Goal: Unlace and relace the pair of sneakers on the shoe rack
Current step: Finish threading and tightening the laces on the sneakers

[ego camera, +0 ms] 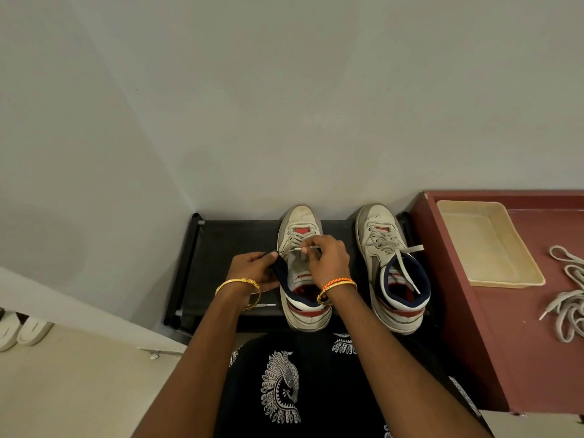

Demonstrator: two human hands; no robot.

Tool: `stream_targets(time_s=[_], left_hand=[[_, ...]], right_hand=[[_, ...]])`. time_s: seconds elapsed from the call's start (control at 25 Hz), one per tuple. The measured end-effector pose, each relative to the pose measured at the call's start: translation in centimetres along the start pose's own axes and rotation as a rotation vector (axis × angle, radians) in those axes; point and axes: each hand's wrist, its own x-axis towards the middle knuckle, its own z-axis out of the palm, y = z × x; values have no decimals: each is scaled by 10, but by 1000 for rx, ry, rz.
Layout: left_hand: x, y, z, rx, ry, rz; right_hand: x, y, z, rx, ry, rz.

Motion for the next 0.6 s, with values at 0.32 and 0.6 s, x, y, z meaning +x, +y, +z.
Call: stream_targets(time_s=[0.32,0.6], left_hand=[[-6,11,-3,-153,-5,-179],[-4,11,-2,-75,34,-193]], right_hand=[[-14,-6,11,-213,225,-29],[-20,-12,24,-181,324,-64]])
